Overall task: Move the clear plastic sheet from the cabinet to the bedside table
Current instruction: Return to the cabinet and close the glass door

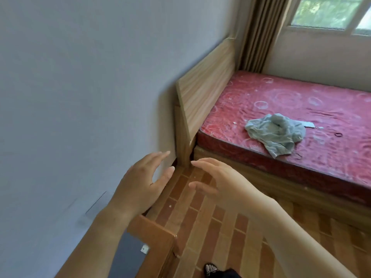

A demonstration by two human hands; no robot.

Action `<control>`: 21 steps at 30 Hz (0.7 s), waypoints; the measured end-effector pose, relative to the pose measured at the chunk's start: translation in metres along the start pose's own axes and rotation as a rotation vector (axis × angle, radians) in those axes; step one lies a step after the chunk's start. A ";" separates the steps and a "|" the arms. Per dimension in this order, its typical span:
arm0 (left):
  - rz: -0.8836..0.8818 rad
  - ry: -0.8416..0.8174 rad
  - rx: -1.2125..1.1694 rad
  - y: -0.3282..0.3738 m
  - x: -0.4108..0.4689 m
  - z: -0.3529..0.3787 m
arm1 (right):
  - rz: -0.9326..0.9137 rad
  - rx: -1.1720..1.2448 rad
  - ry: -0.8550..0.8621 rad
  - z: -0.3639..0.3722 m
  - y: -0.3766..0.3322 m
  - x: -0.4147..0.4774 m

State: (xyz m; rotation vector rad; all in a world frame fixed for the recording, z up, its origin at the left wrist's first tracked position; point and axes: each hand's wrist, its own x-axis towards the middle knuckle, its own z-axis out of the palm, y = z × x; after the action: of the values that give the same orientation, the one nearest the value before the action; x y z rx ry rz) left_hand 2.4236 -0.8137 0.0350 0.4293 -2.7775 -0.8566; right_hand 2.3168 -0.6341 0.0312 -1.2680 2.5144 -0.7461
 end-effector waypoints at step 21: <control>1.075 -0.678 -0.131 0.263 -0.125 0.161 | 1.092 -0.018 0.785 -0.005 -0.028 -0.414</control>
State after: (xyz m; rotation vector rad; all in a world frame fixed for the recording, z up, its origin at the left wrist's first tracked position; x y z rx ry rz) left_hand 2.4406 -0.4818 0.0424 -1.4818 -2.7551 -0.9342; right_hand 2.5826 -0.3152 0.0407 0.6276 3.1282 -0.9782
